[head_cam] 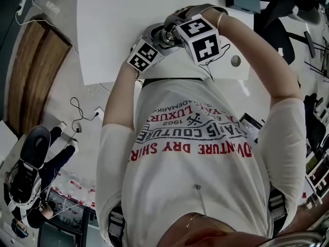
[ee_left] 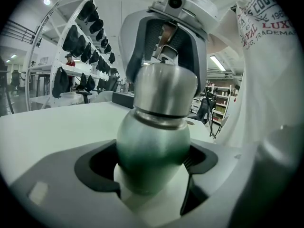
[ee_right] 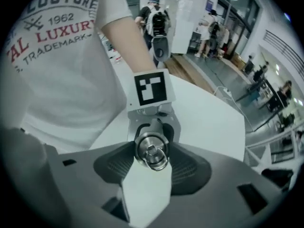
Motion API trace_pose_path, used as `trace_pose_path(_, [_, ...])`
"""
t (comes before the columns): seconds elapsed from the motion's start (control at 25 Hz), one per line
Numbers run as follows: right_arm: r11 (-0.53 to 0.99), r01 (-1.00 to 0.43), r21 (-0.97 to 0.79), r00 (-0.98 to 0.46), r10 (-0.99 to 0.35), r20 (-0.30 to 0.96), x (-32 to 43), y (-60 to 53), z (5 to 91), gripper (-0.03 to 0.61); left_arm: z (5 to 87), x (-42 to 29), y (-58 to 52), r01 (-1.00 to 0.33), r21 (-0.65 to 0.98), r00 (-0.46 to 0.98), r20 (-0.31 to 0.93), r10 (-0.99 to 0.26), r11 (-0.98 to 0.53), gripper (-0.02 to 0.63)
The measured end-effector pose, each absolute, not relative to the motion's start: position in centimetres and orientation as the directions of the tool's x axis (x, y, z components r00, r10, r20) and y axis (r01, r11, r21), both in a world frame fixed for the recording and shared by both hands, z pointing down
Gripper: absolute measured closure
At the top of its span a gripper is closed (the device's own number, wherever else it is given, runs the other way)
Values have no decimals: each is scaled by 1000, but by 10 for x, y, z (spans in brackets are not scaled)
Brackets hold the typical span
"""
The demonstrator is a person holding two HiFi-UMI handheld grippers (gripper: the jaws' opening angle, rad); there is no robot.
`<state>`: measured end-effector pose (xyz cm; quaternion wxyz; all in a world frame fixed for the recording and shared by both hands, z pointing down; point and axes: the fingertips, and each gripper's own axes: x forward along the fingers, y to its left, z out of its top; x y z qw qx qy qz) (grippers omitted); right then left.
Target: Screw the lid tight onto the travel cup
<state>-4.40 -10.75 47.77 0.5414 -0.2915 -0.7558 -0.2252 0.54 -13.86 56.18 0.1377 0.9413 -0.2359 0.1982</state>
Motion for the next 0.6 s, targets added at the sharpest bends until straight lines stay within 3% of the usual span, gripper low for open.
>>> trace_pose_path(0.2, [885,465,20,-329,152,932,-56,-125,484,341,570,-5,-150,-495,182,813,443,-378,-850,207])
trace_pose_path(0.36, [977,212,-6,-340,80,937,-61,-140,488,341,574,-9,-159,-493,189,813,447,-373,-849,207])
trace_pose_path(0.6, [981,-193,-14,-330,-52,942,-45,-134,474,341,559,8,-142,-490,170,812,447,-376,-855,207])
